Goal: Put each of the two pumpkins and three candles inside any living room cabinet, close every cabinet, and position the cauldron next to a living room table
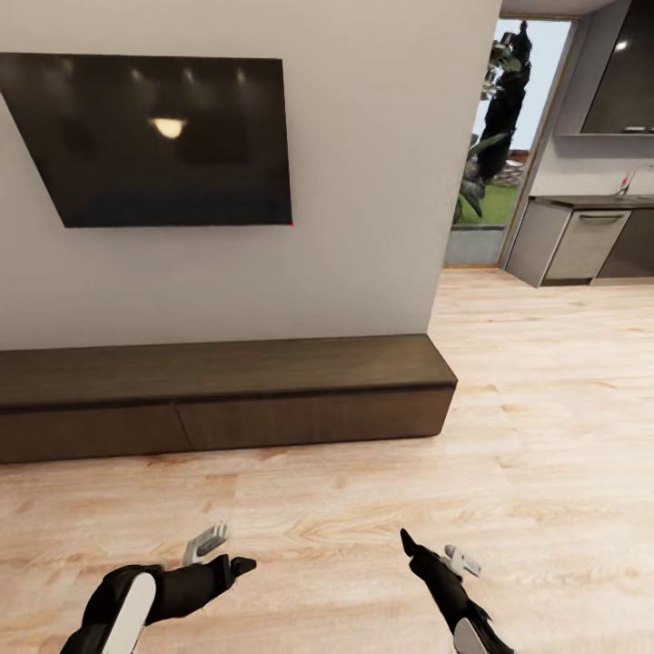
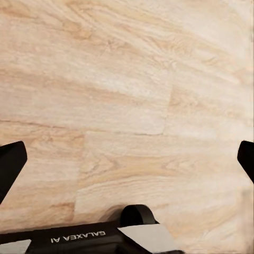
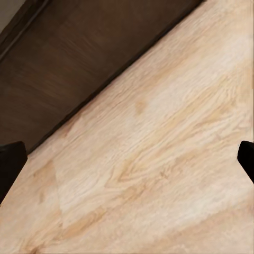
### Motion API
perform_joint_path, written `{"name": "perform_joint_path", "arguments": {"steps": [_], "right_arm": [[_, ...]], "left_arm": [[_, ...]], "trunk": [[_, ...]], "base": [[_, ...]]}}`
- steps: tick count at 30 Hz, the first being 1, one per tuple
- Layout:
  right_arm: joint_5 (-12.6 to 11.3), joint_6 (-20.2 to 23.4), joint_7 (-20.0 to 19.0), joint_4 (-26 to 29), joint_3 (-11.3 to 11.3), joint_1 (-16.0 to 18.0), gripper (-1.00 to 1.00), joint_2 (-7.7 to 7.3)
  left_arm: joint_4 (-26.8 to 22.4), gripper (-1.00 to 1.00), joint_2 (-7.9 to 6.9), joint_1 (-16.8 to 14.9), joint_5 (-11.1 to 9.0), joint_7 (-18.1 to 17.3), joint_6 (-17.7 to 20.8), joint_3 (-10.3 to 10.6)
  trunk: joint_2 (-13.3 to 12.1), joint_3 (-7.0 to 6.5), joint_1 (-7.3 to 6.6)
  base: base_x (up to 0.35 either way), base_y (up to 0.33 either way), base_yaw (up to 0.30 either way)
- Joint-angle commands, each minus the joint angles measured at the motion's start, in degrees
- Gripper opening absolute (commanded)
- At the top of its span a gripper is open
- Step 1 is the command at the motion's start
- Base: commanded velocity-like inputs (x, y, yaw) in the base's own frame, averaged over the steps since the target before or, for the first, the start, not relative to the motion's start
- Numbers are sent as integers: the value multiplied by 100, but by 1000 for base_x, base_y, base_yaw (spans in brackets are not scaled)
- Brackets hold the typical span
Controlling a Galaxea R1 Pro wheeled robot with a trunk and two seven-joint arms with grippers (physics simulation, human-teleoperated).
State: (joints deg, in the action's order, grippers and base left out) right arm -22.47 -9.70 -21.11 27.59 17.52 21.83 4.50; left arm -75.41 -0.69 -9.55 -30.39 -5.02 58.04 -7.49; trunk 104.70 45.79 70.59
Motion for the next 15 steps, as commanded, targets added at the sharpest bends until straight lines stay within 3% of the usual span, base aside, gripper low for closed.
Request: {"name": "perform_joint_path", "arguments": {"steps": [1,4,6,12,15], "right_arm": [[-78,-13,-8,2,31,42,100,80],[-256,-4,27,1,43,184,100,227],[-675,114,-6,18,43,269,100,274],[-1944,849,-144,26,36,457,100,293],[-2183,871,-115,33,21,487,100,405]], "left_arm": [[-36,100,-127,-3,-292,-217,98,-30],[-49,100,-329,-4,-830,-353,150,-36],[-53,100,-394,-7,-996,-396,162,-28],[-194,100,-464,-6,-1077,-511,172,-48],[-257,100,-781,-6,-1136,-552,172,-117]], "trunk": [[44,23,22],[164,77,88],[244,113,132],[485,221,264],[605,275,329]], "base": [[0,0,0],[0,0,0],[0,0,0],[0,0,0],[0,0,0]]}}
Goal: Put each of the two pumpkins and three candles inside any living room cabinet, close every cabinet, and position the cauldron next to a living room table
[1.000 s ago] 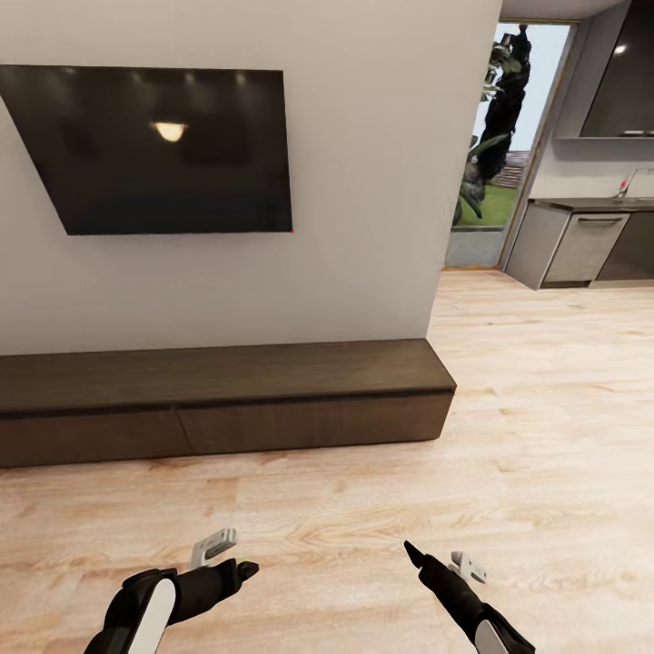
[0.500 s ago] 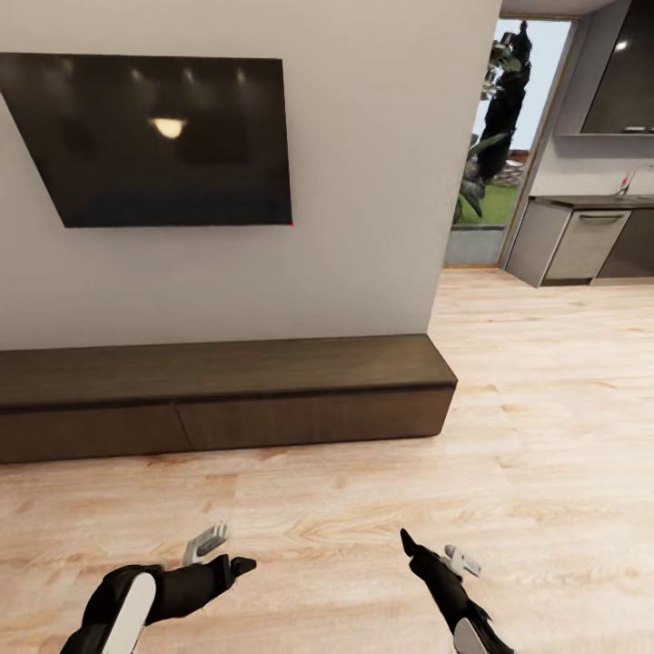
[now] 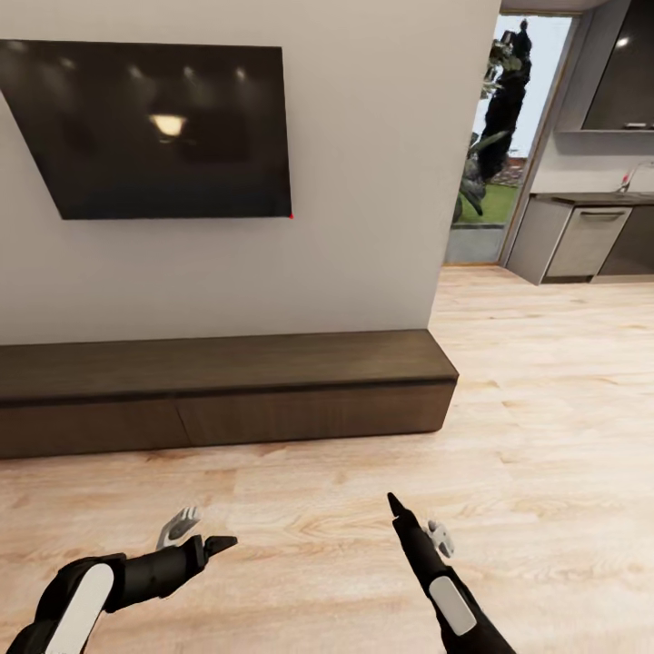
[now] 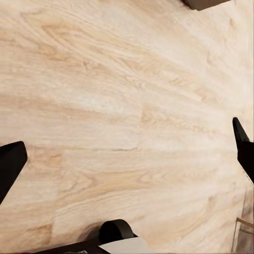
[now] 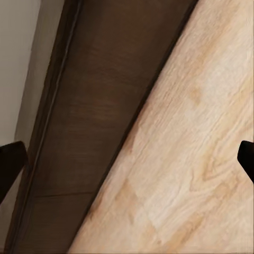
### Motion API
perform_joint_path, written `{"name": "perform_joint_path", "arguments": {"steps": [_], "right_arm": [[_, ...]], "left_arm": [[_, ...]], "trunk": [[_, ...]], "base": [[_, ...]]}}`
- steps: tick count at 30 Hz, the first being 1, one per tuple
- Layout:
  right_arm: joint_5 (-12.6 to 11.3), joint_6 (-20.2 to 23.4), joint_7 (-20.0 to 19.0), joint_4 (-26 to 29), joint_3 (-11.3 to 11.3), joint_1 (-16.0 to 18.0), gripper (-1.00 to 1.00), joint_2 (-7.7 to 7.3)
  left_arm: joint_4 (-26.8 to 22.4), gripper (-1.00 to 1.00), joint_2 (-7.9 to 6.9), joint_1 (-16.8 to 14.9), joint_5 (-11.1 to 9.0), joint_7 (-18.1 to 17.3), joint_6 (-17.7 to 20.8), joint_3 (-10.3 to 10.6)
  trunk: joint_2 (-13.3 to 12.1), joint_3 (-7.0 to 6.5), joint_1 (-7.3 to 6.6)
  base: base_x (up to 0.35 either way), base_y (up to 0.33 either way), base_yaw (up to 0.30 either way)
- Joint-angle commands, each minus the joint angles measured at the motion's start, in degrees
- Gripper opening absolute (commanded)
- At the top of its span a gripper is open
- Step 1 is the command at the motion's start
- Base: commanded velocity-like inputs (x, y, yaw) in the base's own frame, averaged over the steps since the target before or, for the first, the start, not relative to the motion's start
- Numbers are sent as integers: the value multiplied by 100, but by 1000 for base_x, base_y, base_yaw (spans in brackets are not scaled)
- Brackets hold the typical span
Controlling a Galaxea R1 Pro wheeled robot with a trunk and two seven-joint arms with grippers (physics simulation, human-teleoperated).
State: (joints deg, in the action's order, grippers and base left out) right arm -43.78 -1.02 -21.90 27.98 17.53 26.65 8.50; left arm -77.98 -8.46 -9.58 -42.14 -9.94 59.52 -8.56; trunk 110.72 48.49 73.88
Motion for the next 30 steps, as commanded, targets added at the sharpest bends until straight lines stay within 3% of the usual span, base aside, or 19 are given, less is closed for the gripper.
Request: {"name": "perform_joint_path", "arguments": {"steps": [1,4,5,6,9,12,18,22,26,30], "right_arm": [[-77,-66,-35,-2,18,9,100,52],[-109,-517,-63,3,4,14,100,127],[-115,-601,-78,4,-24,13,100,122],[-137,-632,-111,0,-76,13,100,110],[-189,-392,-176,-34,-93,13,100,92],[-309,26,-339,-42,-85,14,100,78],[-723,500,-817,-32,-82,15,100,71],[-786,542,-928,-16,-81,13,100,72],[-942,576,-1041,-13,-75,13,100,67],[-1487,650,-1067,-31,-74,7,100,66]], "left_arm": [[-10,100,-116,-3,-71,-85,24,-25],[-17,100,-416,-1,-704,-144,24,-49],[-16,100,-582,-3,-909,-152,24,-52],[-12,100,-859,-3,-1135,-165,26,-51],[-8,100,-1233,-3,-1498,-182,42,-34],[-7,100,-1411,-4,-1795,-189,48,-1],[-31,100,-1614,-1,-1929,-212,48,20],[-56,100,-1840,0,-1941,-240,48,21],[-66,100,-2027,-2,-1995,-662,48,21],[-68,100,-2087,-7,-2008,-949,48,21]], "trunk": [[44,23,22],[164,77,88],[204,95,110],[244,113,132],[365,167,198],[485,221,263],[726,329,395],[886,400,483],[1046,472,571],[1207,544,659]], "base": [[0,0,0],[0,0,0],[0,0,0],[0,0,0],[0,0,0],[0,0,0],[0,0,0],[0,0,0],[0,0,0],[0,0,0]]}}
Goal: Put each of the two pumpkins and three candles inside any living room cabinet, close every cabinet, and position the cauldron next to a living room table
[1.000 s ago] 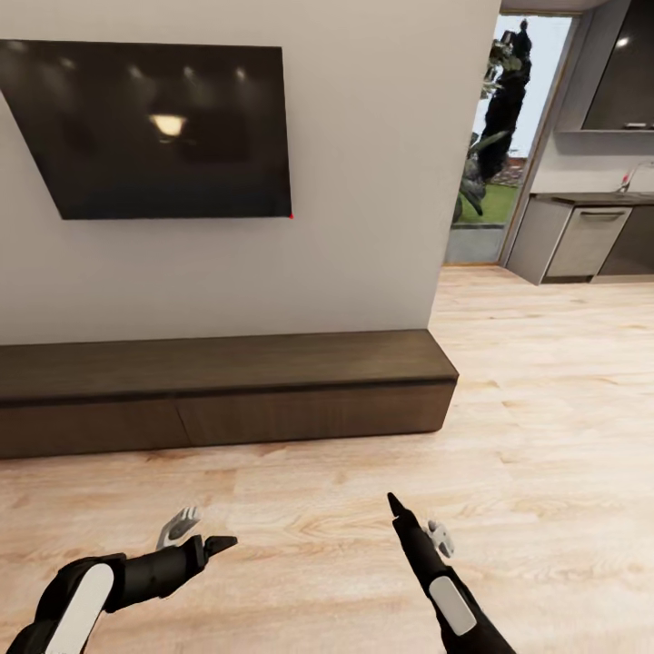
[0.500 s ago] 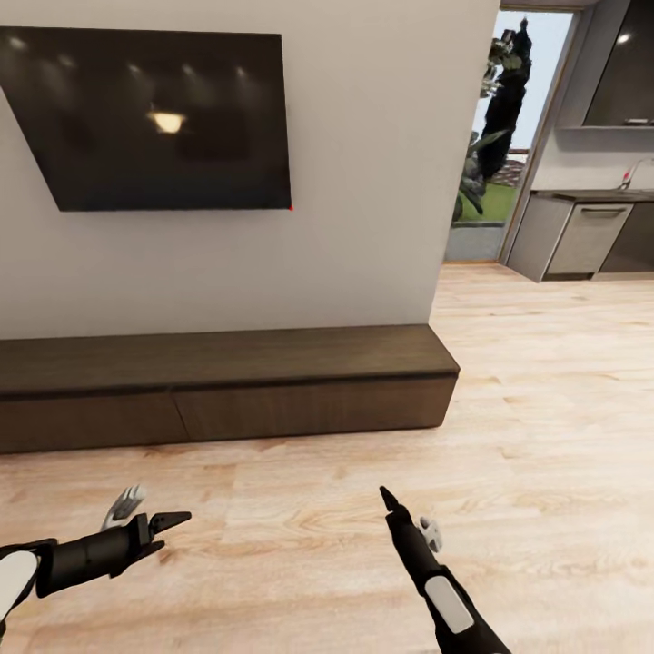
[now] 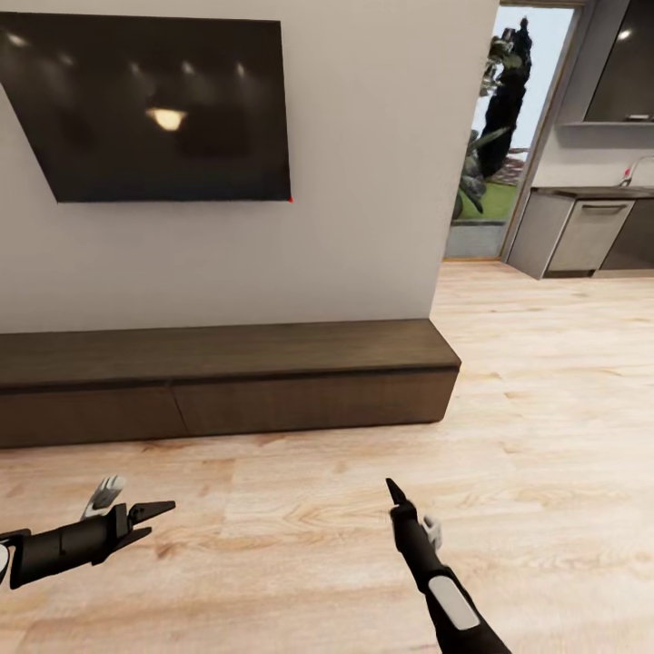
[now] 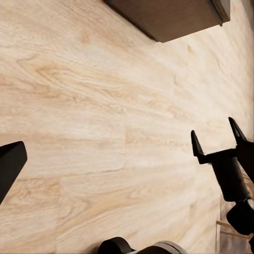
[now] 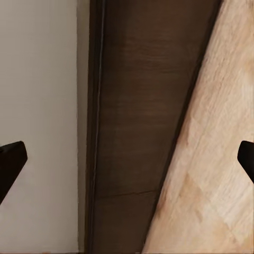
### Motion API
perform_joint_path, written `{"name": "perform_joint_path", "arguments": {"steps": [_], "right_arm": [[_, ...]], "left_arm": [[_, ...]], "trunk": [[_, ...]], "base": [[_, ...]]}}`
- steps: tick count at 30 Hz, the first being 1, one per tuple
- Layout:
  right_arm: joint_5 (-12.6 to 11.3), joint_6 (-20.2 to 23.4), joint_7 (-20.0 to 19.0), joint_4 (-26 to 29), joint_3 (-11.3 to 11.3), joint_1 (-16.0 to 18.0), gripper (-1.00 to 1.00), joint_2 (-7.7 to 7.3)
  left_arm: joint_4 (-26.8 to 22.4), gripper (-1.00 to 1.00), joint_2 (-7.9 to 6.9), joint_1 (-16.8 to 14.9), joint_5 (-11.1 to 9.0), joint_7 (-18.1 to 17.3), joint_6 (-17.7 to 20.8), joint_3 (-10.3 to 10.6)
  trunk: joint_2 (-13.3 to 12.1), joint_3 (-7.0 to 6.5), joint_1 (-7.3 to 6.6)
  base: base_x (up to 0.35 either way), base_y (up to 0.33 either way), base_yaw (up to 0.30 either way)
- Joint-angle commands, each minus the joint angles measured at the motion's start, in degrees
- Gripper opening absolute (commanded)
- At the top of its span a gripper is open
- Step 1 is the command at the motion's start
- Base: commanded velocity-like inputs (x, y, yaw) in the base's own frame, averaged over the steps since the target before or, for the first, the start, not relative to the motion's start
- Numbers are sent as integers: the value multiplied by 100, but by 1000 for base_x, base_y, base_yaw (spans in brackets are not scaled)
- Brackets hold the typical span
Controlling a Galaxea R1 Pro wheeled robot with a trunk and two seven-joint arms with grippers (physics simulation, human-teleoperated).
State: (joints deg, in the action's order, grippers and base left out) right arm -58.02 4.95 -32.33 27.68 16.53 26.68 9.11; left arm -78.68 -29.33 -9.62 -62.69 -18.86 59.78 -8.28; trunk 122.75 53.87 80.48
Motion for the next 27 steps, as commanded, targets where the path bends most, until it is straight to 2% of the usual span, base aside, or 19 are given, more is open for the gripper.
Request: {"name": "perform_joint_path", "arguments": {"steps": [1,3,5,15,27], "right_arm": [[-278,48,-26,-4,26,-1,100,8],[-468,37,-27,-3,21,-2,100,6],[-536,4,-12,4,19,-3,100,9],[-570,-27,17,-10,8,-2,100,17],[-614,-5,16,-23,10,-2,100,28]], "left_arm": [[2,100,-1,-5,47,-73,22,-7],[1,100,0,-5,46,-84,22,-7],[1,100,4,-5,46,-88,22,-5],[1,100,22,-5,48,-91,22,7],[29,100,54,-5,52,-106,16,10]], "trunk": [[44,23,22],[124,59,66],[204,95,109],[605,275,329],[605,275,329]], "base": [[0,0,0],[0,0,0],[0,0,0],[0,0,0],[26,0,0]]}}
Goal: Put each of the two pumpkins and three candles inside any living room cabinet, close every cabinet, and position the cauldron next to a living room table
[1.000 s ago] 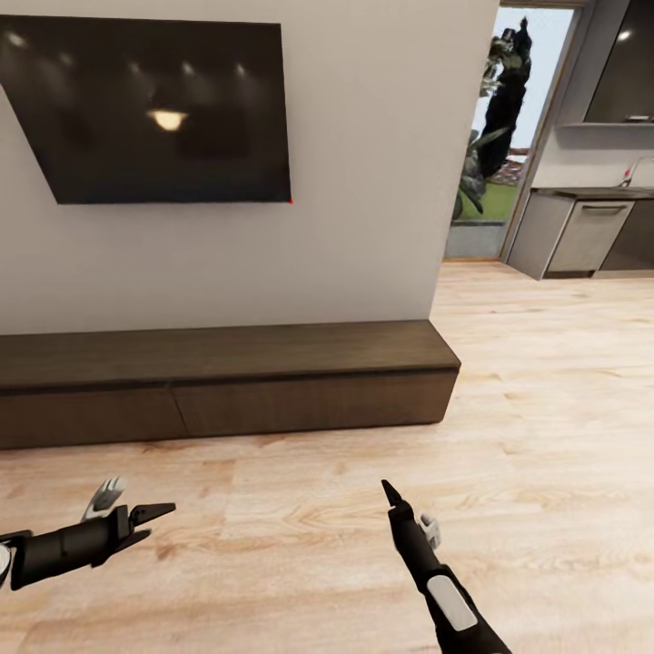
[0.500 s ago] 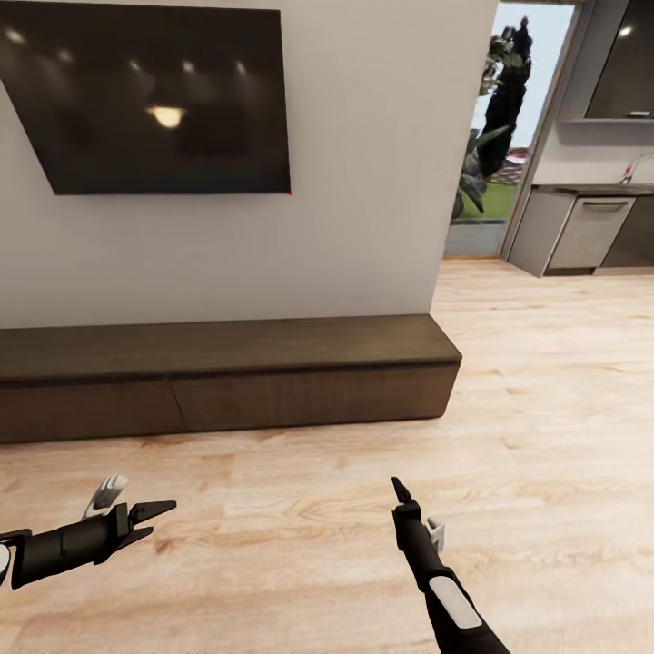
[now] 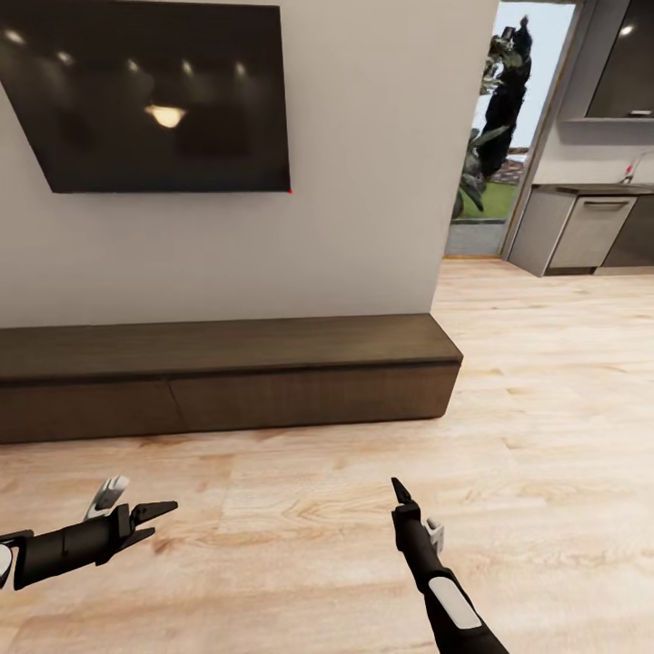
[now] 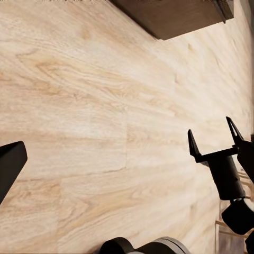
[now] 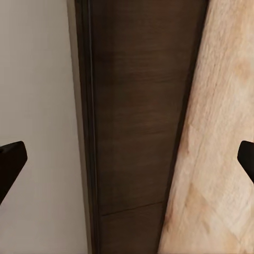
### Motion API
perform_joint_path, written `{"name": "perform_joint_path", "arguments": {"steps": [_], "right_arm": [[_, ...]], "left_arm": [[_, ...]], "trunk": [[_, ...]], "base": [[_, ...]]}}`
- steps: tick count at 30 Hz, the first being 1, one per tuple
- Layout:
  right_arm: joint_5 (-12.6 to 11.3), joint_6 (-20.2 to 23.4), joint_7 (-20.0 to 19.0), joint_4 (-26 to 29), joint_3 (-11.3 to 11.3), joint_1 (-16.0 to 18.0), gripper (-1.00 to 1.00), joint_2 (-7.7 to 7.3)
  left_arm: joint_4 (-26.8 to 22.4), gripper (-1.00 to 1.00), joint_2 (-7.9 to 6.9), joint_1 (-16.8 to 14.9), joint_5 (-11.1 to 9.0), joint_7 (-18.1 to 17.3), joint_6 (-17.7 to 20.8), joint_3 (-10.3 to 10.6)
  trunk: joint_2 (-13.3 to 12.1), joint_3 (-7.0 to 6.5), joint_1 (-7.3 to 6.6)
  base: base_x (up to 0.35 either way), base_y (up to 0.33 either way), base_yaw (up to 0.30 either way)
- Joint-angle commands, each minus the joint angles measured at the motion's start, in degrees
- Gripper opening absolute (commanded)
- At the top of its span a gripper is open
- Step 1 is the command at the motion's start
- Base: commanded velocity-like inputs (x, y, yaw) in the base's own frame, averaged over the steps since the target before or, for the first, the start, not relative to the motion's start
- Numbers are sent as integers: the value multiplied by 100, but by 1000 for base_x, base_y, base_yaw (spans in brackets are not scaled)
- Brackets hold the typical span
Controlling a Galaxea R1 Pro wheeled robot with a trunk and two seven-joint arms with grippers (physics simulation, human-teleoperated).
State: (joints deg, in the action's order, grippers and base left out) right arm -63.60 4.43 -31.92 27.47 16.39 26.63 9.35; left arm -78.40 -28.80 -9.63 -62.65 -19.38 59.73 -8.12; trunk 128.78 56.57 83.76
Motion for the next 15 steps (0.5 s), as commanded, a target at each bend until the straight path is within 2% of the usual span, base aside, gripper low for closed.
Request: {"name": "perform_joint_path", "arguments": {"steps": [1,3,5,6,8,11,15], "right_arm": [[-56,46,-26,-2,23,2,100,5],[-56,48,-30,-4,15,1,100,7],[-53,49,-32,-3,5,1,100,13],[-50,58,-40,-3,-6,0,100,17],[-51,75,-56,-2,-10,0,100,12],[-55,88,-70,-4,-12,0,100,10],[-56,92,-74,-5,-3,2,100,21]], "left_arm": [[4,100,14,-4,46,-55,21,4],[7,100,124,-4,40,-64,21,174],[8,100,302,-4,36,-112,19,501],[9,100,502,-2,39,-208,11,843],[9,100,704,-3,41,-295,5,1075],[19,100,876,-2,42,-346,-3,1228],[26,100,942,-4,41,-367,-2,1343]], "trunk": [[2,5,1],[2,5,1],[2,5,1],[2,5,1],[2,5,1],[2,5,1],[2,5,1]], "base": [[226,0,0],[262,0,0],[147,0,0],[47,0,0],[96,0,0],[239,0,0],[123,0,0]]}}
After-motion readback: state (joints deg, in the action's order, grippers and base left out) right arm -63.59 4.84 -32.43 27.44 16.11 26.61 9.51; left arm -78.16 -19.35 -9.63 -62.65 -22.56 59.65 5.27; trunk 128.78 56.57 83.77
